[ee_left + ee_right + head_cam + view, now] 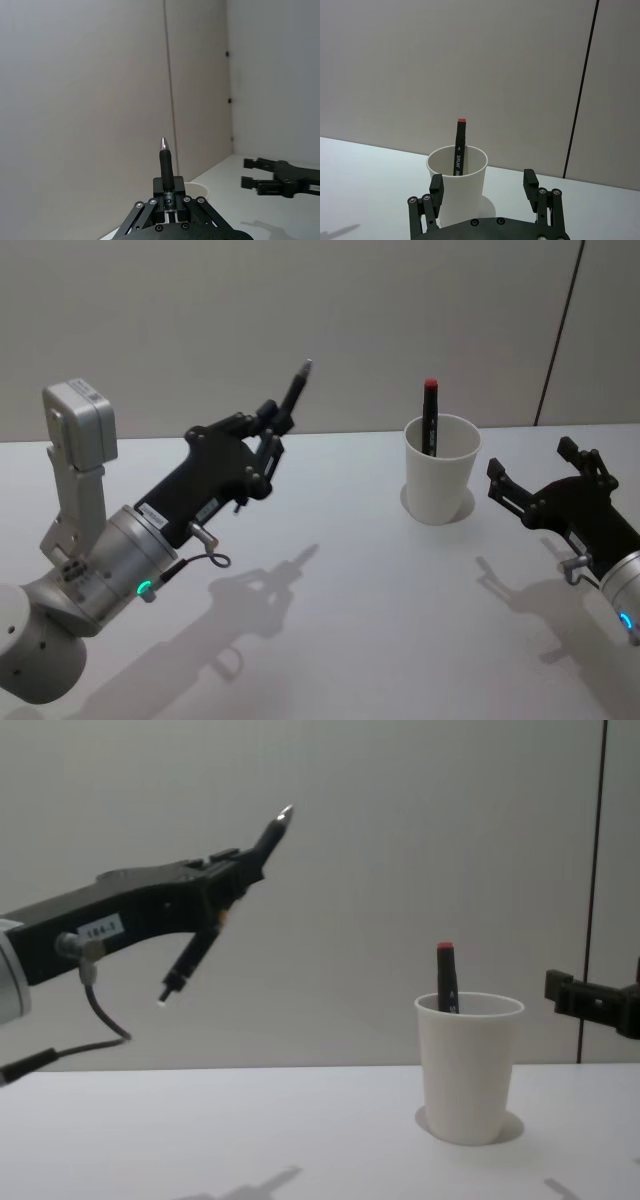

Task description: Place the pen into the pen holder.

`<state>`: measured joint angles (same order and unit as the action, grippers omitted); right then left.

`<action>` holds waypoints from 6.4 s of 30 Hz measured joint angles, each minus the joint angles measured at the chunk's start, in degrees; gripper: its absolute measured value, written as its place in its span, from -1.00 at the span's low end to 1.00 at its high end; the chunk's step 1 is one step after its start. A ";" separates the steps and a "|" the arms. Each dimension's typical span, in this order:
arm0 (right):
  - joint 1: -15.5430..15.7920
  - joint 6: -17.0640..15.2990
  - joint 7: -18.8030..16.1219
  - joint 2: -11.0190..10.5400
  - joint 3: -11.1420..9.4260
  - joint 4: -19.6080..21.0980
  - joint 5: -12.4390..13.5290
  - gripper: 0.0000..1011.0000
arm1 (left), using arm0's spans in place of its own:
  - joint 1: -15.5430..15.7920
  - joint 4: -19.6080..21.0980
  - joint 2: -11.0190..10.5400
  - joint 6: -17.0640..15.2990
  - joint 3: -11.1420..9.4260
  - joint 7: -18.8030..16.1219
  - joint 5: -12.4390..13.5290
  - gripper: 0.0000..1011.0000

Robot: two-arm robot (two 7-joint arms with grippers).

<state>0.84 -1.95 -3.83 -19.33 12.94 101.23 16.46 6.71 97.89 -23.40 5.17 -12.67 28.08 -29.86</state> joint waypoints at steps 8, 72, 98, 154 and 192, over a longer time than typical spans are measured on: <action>0.00 0.00 0.00 0.00 0.00 0.00 0.00 0.98 | 0.93 -1.85 0.90 2.96 -1.22 7.74 -0.69 -0.76; 3.12 2.40 -11.33 -3.41 -2.20 3.95 13.22 0.98 | 6.84 -9.20 7.04 8.95 -6.96 25.32 1.03 -0.76; 8.62 -2.64 -26.43 -12.07 -6.89 9.41 37.45 0.98 | 6.91 -9.26 7.10 8.98 -7.01 25.41 1.02 -0.76; 3.43 -5.91 -29.42 -8.74 -1.82 8.75 43.39 0.98 | 6.90 -9.26 7.10 8.98 -7.00 25.40 1.02 -0.76; -0.46 -4.19 -26.88 -4.84 1.71 5.07 38.63 0.98 | 6.90 -9.26 7.10 8.98 -7.00 25.40 1.02 -0.76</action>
<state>0.38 -6.14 -30.70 -24.17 14.65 106.29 55.09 13.62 88.63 -16.31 14.15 -19.67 53.48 -28.84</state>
